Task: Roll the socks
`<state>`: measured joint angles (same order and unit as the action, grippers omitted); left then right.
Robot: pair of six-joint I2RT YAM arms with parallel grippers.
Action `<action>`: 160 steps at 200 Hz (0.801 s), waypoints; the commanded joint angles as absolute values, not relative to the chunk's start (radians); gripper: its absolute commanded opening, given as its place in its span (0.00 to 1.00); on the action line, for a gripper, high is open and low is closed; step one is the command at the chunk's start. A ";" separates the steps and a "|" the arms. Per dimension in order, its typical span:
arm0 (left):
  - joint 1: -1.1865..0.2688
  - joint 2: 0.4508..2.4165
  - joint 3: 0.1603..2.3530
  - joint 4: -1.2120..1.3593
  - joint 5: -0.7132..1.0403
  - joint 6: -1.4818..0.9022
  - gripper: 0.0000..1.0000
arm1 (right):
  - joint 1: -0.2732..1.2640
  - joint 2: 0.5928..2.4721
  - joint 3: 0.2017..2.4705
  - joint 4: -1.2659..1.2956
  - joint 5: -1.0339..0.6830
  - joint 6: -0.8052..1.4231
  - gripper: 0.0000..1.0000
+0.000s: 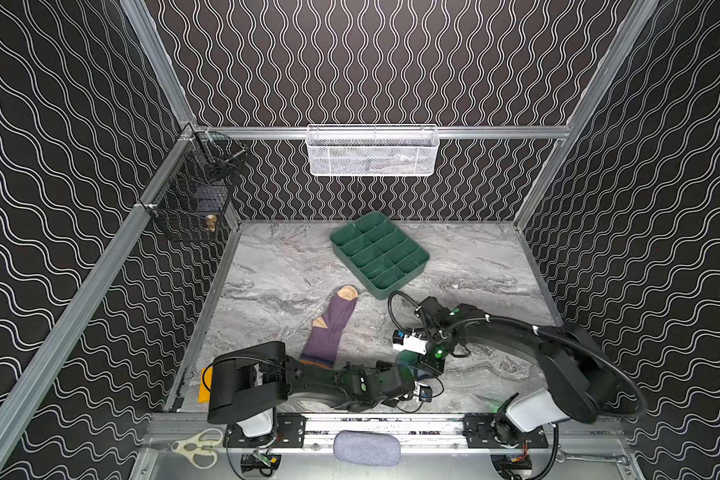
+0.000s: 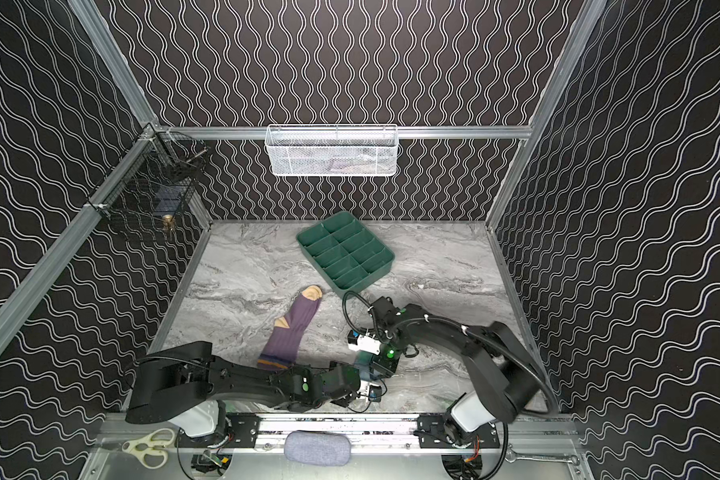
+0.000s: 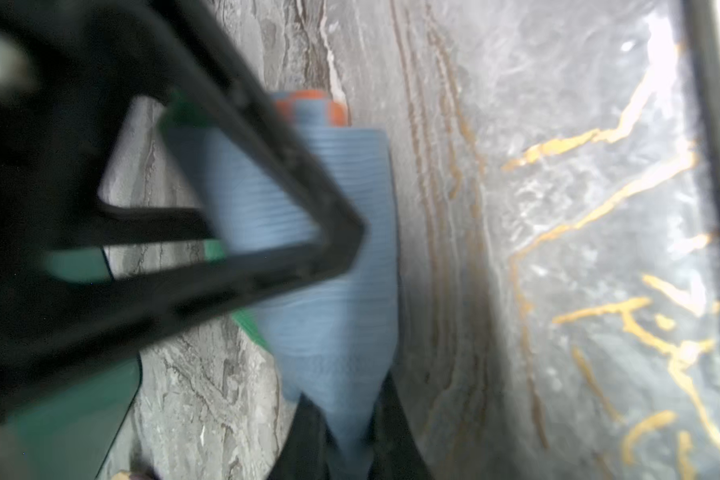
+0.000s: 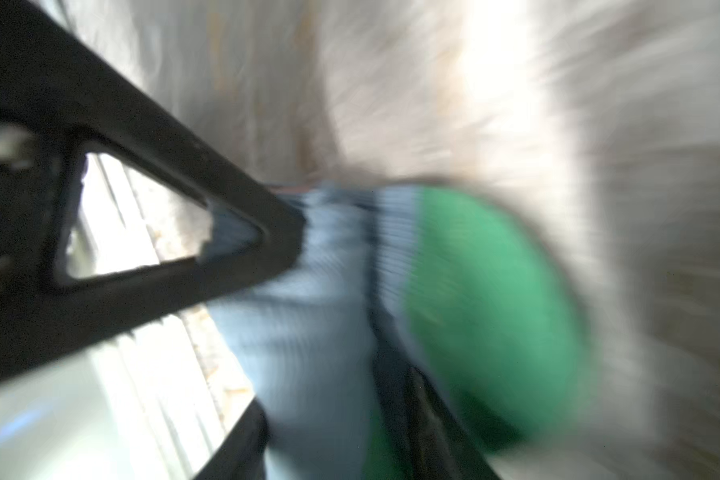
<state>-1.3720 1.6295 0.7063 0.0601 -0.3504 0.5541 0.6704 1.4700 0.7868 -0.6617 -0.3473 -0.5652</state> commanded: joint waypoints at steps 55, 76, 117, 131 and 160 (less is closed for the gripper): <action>-1.279 1.633 0.786 -0.231 -0.081 0.551 0.00 | 0.504 0.886 0.659 -0.169 0.177 -0.388 0.65; -1.209 1.676 0.870 -0.357 0.035 0.523 0.00 | 0.497 0.712 0.646 -0.100 0.340 -0.355 0.67; -1.115 1.871 1.074 -0.590 0.127 0.448 0.00 | 0.498 0.479 0.642 -0.204 0.181 -0.529 0.62; -1.089 1.923 1.125 -0.629 0.153 0.405 0.00 | 0.499 0.458 0.649 -0.285 0.152 -0.579 0.60; -1.054 2.002 1.204 -0.676 0.207 0.359 0.00 | 0.500 0.428 0.649 -0.454 0.039 -0.719 0.59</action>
